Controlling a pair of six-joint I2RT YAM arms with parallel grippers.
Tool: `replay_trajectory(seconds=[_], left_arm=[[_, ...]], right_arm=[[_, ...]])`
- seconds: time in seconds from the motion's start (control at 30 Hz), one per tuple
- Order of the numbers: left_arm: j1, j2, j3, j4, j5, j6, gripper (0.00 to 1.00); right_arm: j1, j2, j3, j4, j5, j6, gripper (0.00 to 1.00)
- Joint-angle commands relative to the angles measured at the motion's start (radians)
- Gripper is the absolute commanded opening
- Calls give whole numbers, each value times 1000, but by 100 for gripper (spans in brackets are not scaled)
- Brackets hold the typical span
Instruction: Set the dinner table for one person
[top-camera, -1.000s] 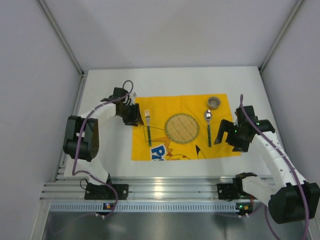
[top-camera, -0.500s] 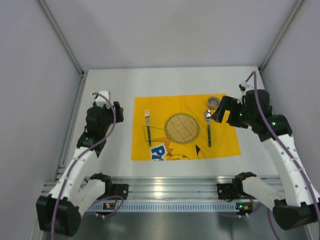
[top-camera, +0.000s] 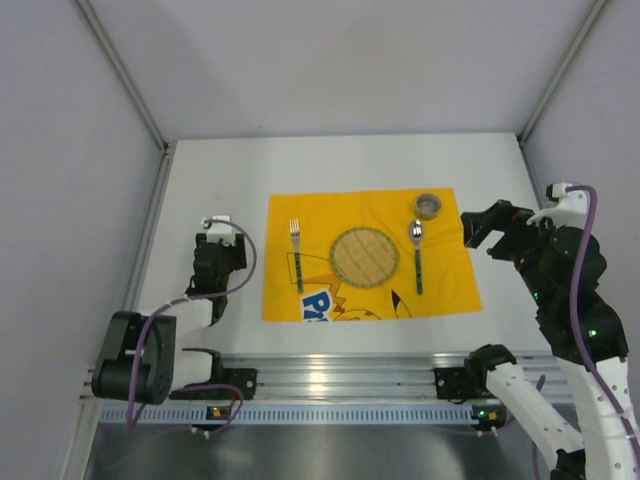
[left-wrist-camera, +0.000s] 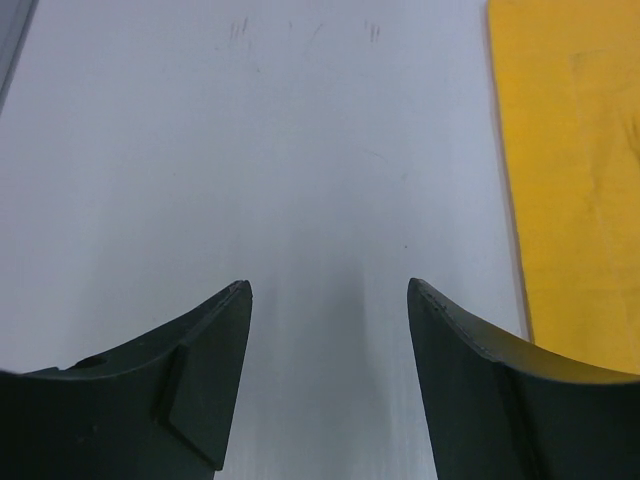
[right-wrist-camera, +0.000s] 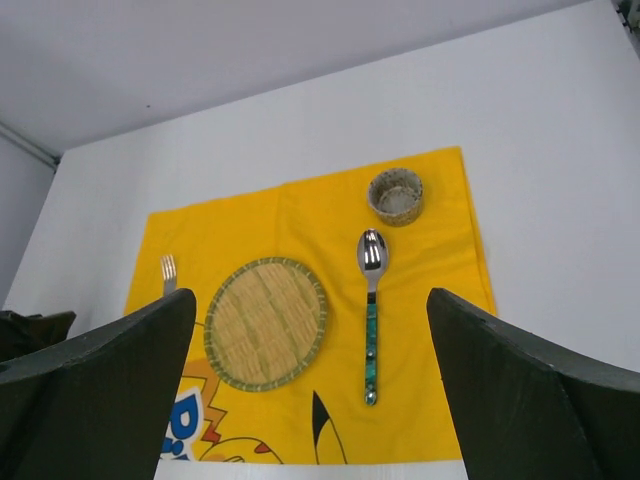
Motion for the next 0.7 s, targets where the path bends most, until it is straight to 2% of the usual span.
replay_trajectory(seconds=[0.0, 0.13, 0.2, 0.23, 0.33, 0.4, 0.43, 0.5, 0.53, 0.57, 0.67], left_arm=[[41, 124, 44, 282, 58, 10, 68], [63, 267, 41, 437, 89, -22, 67], [64, 331, 32, 462, 108, -20, 68], [72, 362, 30, 544, 106, -17, 68], [113, 362, 64, 454, 166, -74, 70], [113, 364, 59, 468, 195, -73, 70], [115, 365, 59, 468, 195, -71, 70], [113, 364, 62, 460, 197, -69, 72], [113, 364, 63, 459, 197, -69, 75], [113, 367, 66, 456, 197, -66, 79], [113, 361, 64, 457, 195, -66, 80]], right_arm=[[7, 48, 26, 29, 41, -1, 100], [5, 79, 20, 49, -2, 44, 100], [5, 93, 5, 58, -15, 70, 100], [5, 105, -11, 69, -26, 74, 100], [7, 125, -63, 93, -11, 58, 100], [7, 130, -141, 136, -2, 32, 100], [5, 130, -248, 203, 15, 30, 100], [5, 125, -355, 300, 17, 27, 100], [5, 125, -441, 422, -8, 19, 100], [7, 131, -474, 484, -37, 4, 100], [8, 189, -528, 644, -108, -73, 100]])
